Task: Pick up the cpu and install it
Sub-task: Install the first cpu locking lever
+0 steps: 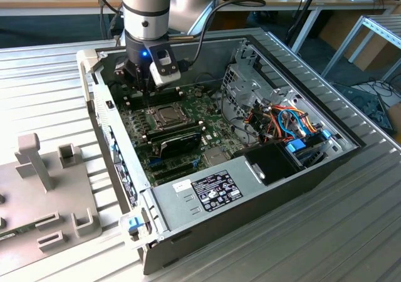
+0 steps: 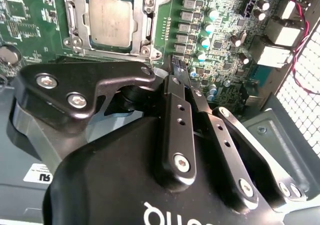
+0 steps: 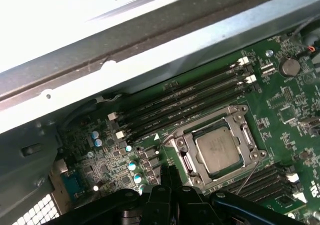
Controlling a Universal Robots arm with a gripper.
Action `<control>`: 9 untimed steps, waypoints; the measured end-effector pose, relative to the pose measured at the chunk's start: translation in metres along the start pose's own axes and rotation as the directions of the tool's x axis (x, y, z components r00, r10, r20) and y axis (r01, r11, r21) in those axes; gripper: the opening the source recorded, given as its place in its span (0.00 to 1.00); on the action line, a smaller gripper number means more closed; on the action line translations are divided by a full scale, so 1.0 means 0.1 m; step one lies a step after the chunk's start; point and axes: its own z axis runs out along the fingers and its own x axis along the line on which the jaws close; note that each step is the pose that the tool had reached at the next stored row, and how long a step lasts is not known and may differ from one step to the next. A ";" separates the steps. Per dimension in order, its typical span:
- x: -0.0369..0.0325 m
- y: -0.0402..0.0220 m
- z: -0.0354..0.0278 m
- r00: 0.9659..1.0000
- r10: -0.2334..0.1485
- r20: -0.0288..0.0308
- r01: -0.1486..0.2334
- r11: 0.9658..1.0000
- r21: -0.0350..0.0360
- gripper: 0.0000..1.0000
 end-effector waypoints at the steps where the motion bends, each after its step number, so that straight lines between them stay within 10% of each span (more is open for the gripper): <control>1: 0.000 0.000 0.000 1.000 -0.003 0.000 0.003 1.000 0.000 0.11; 9: 0.009 0.002 -0.001 1.000 -0.004 0.000 0.004 1.000 0.000 0.11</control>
